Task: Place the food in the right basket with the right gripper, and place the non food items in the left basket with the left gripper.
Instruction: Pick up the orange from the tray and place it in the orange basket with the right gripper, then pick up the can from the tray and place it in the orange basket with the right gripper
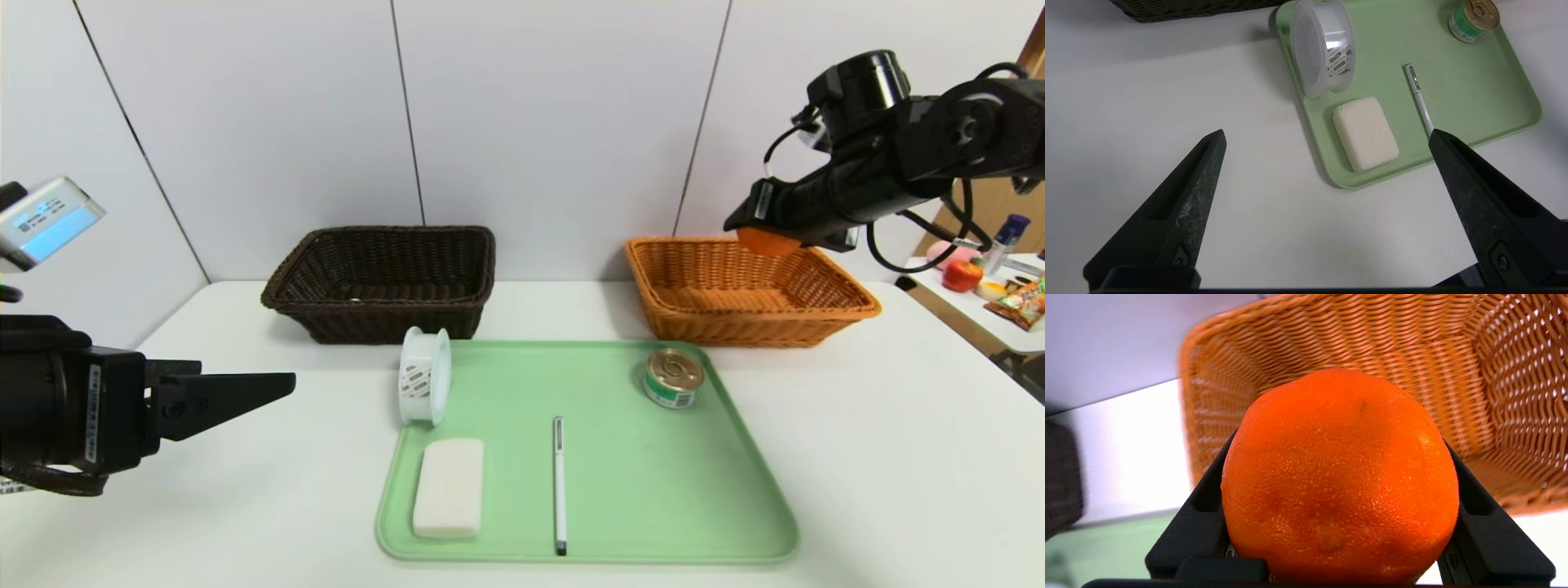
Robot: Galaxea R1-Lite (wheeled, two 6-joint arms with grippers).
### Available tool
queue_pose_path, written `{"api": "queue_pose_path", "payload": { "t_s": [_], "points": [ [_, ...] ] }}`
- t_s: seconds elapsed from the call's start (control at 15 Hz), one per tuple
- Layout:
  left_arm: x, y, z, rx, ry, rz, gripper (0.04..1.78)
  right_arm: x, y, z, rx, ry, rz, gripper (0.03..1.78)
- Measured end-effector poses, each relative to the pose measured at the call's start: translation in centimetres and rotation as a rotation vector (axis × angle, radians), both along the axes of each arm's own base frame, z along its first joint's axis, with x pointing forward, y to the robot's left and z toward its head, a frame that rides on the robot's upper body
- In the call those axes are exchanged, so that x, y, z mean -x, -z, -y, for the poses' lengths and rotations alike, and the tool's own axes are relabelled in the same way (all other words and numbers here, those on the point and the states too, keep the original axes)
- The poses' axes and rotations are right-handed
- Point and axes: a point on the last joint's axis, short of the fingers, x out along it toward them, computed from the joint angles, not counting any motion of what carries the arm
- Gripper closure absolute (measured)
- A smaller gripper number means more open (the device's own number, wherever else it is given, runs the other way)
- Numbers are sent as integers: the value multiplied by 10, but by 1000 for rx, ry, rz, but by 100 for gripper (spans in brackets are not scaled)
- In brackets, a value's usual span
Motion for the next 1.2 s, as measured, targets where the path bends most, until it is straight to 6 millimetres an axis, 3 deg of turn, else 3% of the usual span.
{"api": "queue_pose_path", "payload": {
  "t_s": [0.33, 0.6, 1.0, 1.2],
  "points": [
    [-1, -1, 0, -2, -1, 4, 7, -40, 50, 6, 42, 2, -72, 61],
    [0, -1, 0, 3, -3, 7, 7, -55, 74, 6, 64, -6, -103, 54],
    [-2, -4, 0, 19, -3, 46, 7, -59, 77, 5, 80, -20, -85, 31],
    [-2, -3, 1, 17, -3, 41, 7, -50, 58, 3, 73, -23, -45, 24]
  ]
}}
